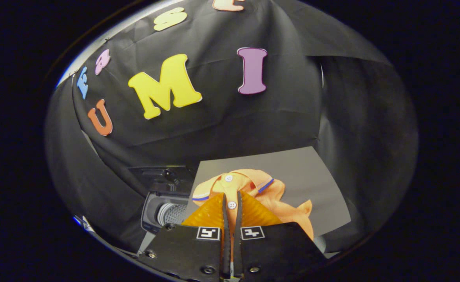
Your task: Put the clothes into the washing machine and then close the washing machine lid.
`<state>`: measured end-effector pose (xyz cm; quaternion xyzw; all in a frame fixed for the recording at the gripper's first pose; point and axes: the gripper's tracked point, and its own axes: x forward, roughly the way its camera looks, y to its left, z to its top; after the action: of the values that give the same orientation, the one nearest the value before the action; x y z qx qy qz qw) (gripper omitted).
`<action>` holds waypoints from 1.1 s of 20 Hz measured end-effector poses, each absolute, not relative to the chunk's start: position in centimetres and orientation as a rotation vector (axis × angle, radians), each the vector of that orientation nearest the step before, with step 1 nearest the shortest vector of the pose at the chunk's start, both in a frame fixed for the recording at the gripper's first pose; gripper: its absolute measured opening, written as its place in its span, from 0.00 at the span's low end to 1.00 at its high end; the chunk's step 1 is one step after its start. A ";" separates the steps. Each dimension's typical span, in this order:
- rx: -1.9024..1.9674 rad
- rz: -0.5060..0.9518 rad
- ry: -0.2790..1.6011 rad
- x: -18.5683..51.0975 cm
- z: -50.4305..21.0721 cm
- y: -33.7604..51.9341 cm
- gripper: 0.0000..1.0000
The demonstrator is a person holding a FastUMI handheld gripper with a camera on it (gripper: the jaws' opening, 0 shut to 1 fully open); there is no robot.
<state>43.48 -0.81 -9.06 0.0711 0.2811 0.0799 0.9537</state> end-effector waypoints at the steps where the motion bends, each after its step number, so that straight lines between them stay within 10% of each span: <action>1: 0.138 0.169 0.558 43.0 -8.4 0.0 0.06; 22: 0.129 0.383 0.430 35.6 0.1 23.1 0.06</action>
<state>35.65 23.08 0.12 0.0638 0.2117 0.1886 0.9568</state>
